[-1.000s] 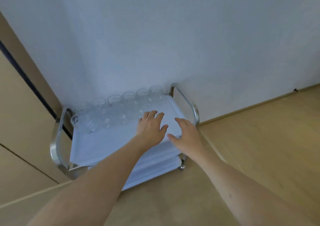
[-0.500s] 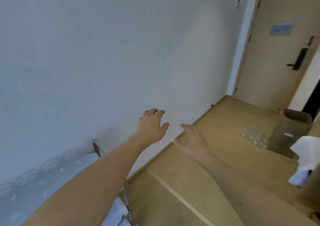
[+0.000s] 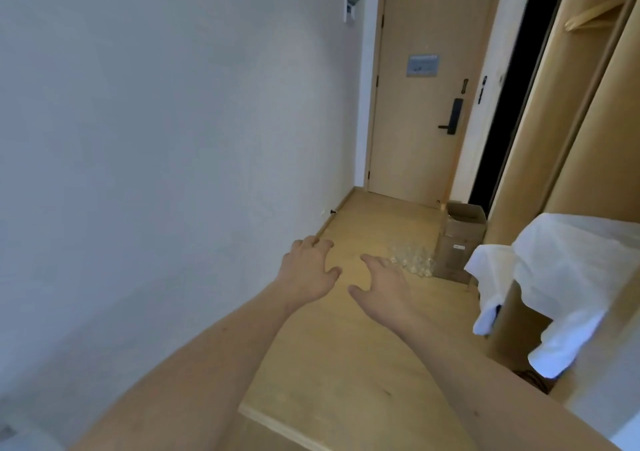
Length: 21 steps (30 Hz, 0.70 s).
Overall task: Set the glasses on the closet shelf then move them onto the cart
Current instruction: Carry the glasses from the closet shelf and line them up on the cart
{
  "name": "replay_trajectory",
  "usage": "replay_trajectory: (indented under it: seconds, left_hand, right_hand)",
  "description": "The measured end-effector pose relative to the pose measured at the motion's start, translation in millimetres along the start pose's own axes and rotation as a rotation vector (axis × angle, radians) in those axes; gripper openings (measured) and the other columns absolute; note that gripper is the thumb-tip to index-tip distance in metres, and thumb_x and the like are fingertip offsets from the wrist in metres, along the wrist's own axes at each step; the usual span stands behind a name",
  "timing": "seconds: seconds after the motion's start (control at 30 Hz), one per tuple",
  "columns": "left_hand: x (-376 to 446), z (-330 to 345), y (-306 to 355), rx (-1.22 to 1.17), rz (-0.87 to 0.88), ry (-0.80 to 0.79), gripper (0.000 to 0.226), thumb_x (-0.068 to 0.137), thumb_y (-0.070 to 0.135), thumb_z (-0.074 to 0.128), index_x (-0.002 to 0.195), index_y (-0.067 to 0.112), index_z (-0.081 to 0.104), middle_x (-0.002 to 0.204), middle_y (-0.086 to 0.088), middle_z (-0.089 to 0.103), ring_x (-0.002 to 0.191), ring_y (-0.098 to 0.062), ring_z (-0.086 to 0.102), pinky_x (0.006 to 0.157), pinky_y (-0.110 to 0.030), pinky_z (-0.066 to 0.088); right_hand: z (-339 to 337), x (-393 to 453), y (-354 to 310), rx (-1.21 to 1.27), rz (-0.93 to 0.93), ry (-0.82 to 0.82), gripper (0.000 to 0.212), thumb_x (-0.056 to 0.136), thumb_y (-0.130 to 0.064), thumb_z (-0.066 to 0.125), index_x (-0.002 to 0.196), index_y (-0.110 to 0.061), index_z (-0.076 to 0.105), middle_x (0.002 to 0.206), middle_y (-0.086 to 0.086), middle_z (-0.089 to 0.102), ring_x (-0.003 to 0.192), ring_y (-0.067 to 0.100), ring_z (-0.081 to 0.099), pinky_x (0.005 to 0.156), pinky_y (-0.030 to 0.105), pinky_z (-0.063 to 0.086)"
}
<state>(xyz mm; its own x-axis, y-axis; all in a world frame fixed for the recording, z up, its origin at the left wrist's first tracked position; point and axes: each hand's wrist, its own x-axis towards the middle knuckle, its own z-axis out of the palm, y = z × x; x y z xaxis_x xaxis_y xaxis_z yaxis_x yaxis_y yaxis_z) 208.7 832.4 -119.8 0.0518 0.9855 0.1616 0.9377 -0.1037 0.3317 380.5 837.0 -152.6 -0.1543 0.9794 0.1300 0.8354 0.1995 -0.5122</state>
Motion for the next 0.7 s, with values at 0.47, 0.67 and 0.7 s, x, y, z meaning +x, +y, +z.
replay_trajectory:
  seconds: [0.47, 0.67, 0.7]
  left_hand:
    - [177, 54, -58, -0.117, 0.201, -0.105, 0.062, 0.095, 0.045, 0.061, 0.149, 0.02, 0.044, 0.152, -0.009, 0.043, 0.139, -0.029, 0.039, 0.112, -0.042, 0.038]
    - [231, 82, -80, -0.157, 0.191, -0.168, 0.062, 0.094, 0.045, 0.063, 0.149, 0.021, 0.045, 0.152, -0.01, 0.043, 0.139, -0.032, 0.039, 0.112, -0.042, 0.038]
    - [241, 88, -83, -0.161, 0.189, -0.188, 0.063, 0.093, 0.045, 0.063, 0.148, 0.02, 0.045, 0.152, -0.01, 0.043, 0.139, -0.032, 0.039, 0.112, -0.042, 0.037]
  right_hand:
    - [45, 137, 15, -0.073, 0.313, 0.013, 0.074, 0.093, -0.043, 0.063, 0.156, -0.021, 0.03, 0.157, 0.005, 0.036, 0.143, 0.03, 0.034, 0.114, 0.04, 0.034]
    - [70, 179, 26, -0.032, 0.42, 0.023, 0.073, 0.092, -0.043, 0.065, 0.155, -0.021, 0.034, 0.155, 0.004, 0.039, 0.142, 0.028, 0.034, 0.113, 0.038, 0.033]
    - [75, 187, 30, -0.023, 0.436, 0.024, 0.073, 0.092, -0.042, 0.065, 0.155, -0.021, 0.035, 0.155, 0.005, 0.04, 0.142, 0.028, 0.035, 0.113, 0.038, 0.034]
